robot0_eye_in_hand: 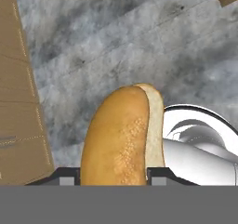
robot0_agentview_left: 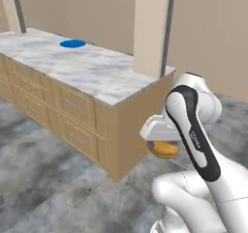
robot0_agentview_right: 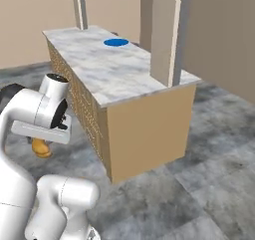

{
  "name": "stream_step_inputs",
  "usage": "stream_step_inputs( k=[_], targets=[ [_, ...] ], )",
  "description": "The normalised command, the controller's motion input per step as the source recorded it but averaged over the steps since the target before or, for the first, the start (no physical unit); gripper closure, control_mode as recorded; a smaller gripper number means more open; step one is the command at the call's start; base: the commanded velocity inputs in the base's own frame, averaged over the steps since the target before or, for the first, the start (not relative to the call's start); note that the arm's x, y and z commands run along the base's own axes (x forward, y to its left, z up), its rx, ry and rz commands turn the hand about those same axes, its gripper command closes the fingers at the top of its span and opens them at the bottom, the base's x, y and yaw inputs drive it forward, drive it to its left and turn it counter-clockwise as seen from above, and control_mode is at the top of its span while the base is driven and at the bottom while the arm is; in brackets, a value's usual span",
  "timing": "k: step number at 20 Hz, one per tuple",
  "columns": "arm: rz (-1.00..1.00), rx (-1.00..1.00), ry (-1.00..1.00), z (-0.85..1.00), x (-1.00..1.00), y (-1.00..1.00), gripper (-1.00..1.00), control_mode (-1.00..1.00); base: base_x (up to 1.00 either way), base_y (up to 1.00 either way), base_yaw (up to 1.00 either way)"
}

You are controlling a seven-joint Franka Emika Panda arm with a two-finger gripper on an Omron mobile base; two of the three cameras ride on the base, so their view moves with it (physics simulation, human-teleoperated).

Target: Move the hot dog bun to the plate on the dining table and place the condiment next to that plate. Then navigate to the fridge and take the sausage and place it on the plate as well.

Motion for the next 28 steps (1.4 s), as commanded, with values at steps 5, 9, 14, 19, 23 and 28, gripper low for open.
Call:
stream_step_inputs(
  k=[5,9,14,19,23,28],
  targets=[
    [0.0,0.0,0.0,0.0,0.0,0.0,1.0,1.0,0.72,-0.57,-0.65],
    [0.0,0.0,0.0,0.0,0.0,0.0,1.0,1.0,1.0,-0.36,-0.46],
    [0.0,0.0,0.0,0.0,0.0,0.0,1.0,1.0,1.0,-0.2,-0.37],
    [0.0,0.0,0.0,0.0,0.0,0.0,1.0,1.0,1.0,0.0,-0.26],
    [0.0,0.0,0.0,0.0,0.0,0.0,1.0,1.0,1.0,-0.07,-0.17],
    [0.0,0.0,0.0,0.0,0.0,0.0,1.0,1.0,1.0,-0.38,-0.01]
  ],
)
